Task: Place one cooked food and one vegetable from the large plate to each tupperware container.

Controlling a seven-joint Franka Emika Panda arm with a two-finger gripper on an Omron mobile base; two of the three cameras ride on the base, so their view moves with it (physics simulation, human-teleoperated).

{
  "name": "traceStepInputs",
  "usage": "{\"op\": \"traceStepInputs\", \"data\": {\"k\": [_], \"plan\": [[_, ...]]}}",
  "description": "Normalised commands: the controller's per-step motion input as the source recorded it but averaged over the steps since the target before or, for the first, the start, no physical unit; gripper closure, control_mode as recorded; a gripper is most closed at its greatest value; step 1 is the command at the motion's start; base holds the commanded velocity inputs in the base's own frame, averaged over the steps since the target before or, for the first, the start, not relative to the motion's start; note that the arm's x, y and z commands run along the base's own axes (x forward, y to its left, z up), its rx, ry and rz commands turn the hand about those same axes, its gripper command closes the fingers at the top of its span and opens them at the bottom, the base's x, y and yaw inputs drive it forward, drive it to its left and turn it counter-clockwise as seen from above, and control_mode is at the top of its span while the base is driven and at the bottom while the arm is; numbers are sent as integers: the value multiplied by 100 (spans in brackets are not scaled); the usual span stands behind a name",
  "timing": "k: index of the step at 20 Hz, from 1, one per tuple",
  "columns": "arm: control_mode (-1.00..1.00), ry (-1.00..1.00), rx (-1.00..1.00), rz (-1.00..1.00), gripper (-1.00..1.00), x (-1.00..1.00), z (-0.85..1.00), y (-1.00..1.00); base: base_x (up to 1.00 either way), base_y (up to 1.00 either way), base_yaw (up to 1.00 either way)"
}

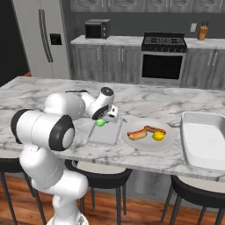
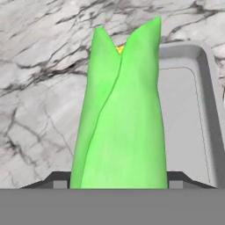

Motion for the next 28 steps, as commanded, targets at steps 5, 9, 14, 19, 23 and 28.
{"op": "traceStepInputs", "data": {"k": [5,9,14,19,23,28], "plan": [[-100,2,-10,3,100,7,-12,17,0,0,0],[-100,3,-1,0,100,2,-44,2,0,0,0],[-100,0,0,0,100,21,-39,1,0,0,0],[-100,0,0,0,100,26,-35,0,0,0,0],[-100,0,-2,0,100,3,-43,0,0,0,0],[-100,0,-3,0,-100,12,-41,6,0,0,0]]}}
